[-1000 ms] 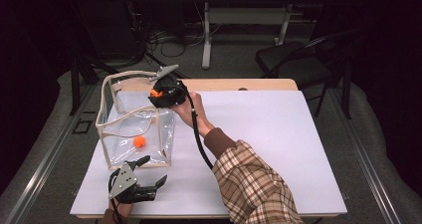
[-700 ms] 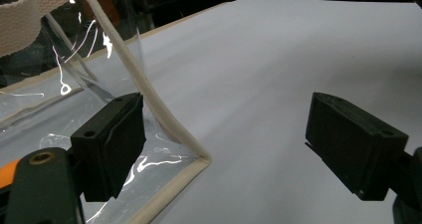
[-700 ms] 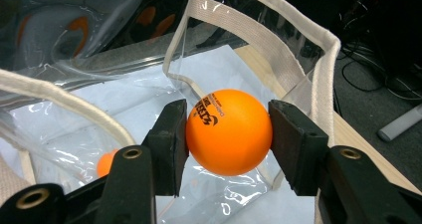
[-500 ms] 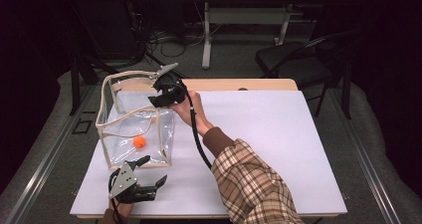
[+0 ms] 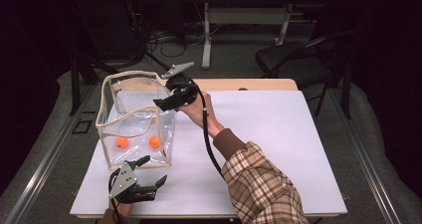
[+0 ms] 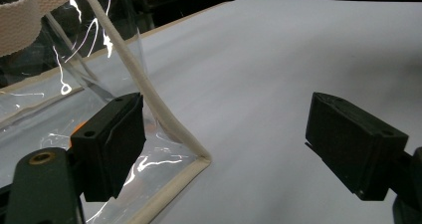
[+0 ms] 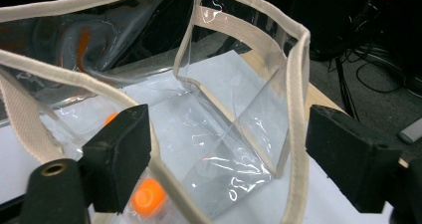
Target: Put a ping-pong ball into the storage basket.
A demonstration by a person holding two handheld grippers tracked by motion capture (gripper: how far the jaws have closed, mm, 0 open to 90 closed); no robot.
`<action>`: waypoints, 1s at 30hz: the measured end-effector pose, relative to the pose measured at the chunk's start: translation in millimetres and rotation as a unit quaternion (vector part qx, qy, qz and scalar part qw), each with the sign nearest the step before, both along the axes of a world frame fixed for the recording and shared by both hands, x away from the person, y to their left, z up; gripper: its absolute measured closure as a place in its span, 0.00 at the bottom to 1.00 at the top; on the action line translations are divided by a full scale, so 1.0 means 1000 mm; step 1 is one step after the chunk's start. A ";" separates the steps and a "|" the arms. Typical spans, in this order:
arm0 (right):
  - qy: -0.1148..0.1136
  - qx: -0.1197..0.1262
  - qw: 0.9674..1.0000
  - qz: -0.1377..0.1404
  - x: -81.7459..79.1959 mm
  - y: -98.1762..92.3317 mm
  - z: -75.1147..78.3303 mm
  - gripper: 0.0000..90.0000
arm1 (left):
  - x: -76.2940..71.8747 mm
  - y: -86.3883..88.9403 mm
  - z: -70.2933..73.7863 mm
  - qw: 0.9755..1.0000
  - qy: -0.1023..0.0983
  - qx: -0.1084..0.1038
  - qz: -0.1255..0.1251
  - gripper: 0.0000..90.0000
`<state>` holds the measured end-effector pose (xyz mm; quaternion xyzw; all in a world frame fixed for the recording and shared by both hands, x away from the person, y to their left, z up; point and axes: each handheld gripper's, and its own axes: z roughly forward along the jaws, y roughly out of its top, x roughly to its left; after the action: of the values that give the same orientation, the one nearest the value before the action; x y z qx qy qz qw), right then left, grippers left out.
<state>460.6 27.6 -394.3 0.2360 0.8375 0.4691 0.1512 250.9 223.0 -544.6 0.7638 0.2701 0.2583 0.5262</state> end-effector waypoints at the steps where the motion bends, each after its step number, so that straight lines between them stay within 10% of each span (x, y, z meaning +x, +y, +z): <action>1: -0.001 0.001 1.000 0.001 -0.001 -0.003 0.000 0.17 | 0.000 0.000 0.000 1.000 0.000 0.000 0.000 0.18; 30: 0.007 0.008 1.000 0.006 -0.028 -0.062 -0.013 0.08 | 0.000 -0.001 0.000 1.000 0.000 0.000 0.000 0.18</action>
<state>432.5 -34.5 -407.1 0.2352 0.8363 0.4748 0.1407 251.0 221.6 -544.5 0.7641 0.2696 0.2585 0.5260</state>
